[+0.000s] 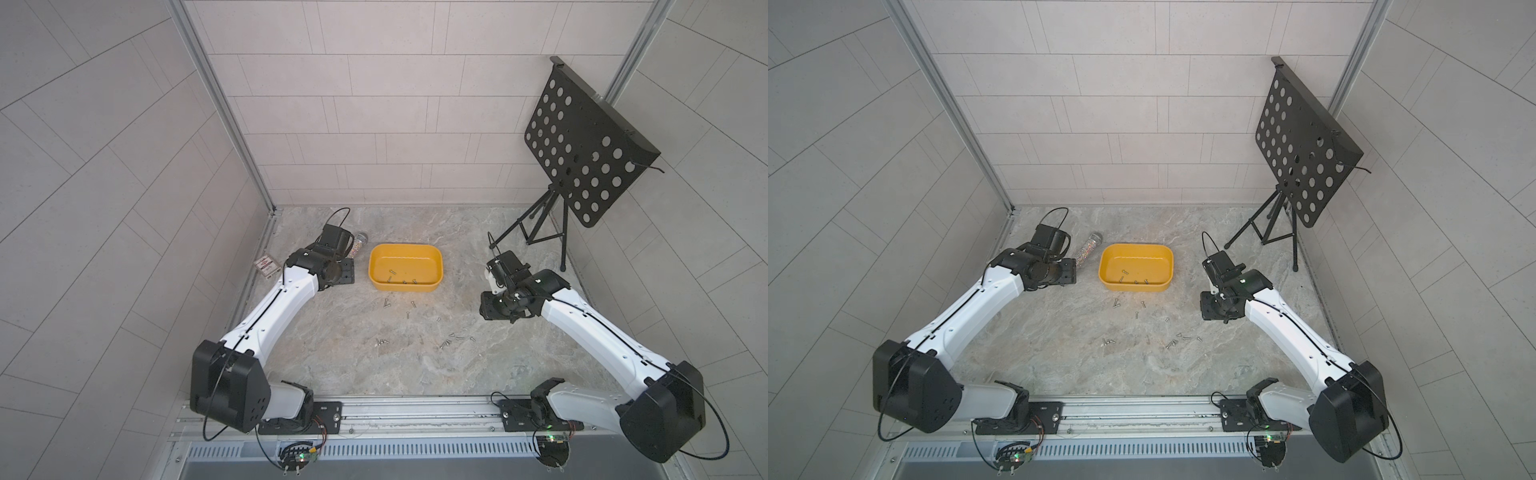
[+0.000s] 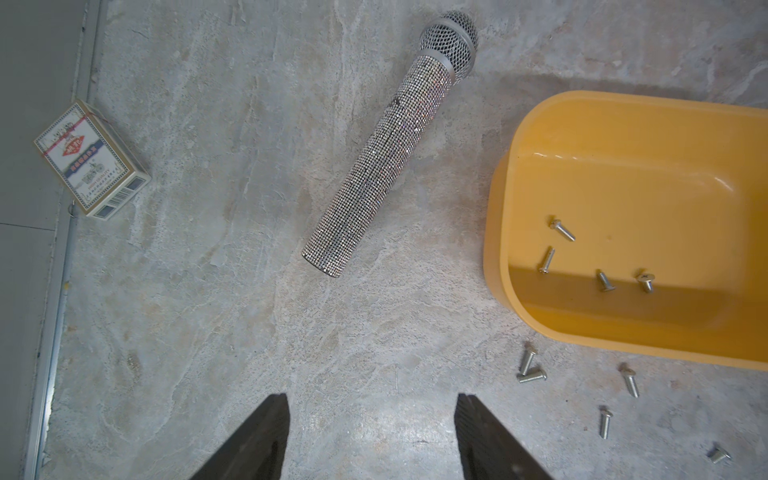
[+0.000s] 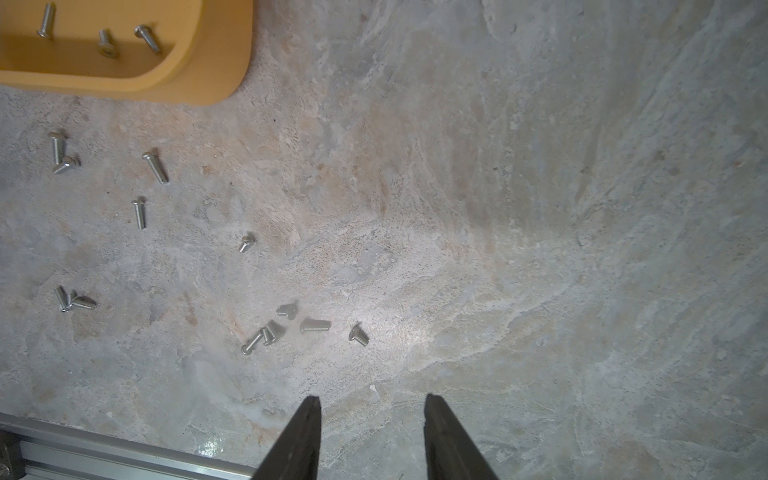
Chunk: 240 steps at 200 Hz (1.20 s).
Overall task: Put the screws on the desktop into the storage box
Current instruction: Pick up the screw from the center of the board.
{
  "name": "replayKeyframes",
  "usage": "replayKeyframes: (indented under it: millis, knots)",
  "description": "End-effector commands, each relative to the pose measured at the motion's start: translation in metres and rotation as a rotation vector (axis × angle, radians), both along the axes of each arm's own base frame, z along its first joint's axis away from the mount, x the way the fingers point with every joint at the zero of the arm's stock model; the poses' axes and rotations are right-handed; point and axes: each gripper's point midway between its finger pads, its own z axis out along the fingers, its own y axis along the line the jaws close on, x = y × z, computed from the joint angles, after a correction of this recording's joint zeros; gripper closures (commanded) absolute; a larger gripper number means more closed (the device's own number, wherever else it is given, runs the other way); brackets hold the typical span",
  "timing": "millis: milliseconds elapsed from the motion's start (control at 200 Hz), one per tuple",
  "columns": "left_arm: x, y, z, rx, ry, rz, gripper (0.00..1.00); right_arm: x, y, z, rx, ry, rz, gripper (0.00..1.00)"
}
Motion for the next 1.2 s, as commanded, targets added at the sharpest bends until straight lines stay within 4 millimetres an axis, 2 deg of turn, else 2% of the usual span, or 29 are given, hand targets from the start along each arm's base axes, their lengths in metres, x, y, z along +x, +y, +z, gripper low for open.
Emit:
replayKeyframes:
  millis: [0, 160, 405, 540, 720, 880, 1196]
  knots:
    - [-0.001, 0.011, 0.015, 0.032, -0.052, 0.01, 0.29, 0.004, -0.004, 0.003, -0.033, -0.01, 0.011, 0.54]
    - [0.001, 0.019, 0.016, 0.027, -0.054, 0.037, 0.28, 0.008, -0.003, 0.001, -0.05, -0.007, 0.027, 0.55]
    - [0.0, 0.019, 0.011, 0.011, -0.048, 0.045, 0.28, 0.01, 0.001, -0.012, -0.035, 0.001, 0.029, 0.54]
    - [-0.003, 0.019, 0.011, 0.007, -0.044, 0.044, 0.27, 0.001, 0.006, -0.028, -0.004, 0.06, 0.035, 0.54]
    - [-0.014, 0.024, 0.021, 0.011, -0.06, 0.05, 0.26, -0.015, 0.016, -0.047, -0.001, 0.146, 0.047, 0.54]
    - [-0.018, 0.03, 0.024, 0.026, -0.107, 0.067, 0.26, -0.019, 0.017, -0.061, -0.024, 0.187, 0.039, 0.54]
    - [-0.02, 0.028, 0.023, 0.017, -0.103, 0.054, 0.25, -0.024, 0.022, -0.083, -0.051, 0.251, 0.057, 0.56]
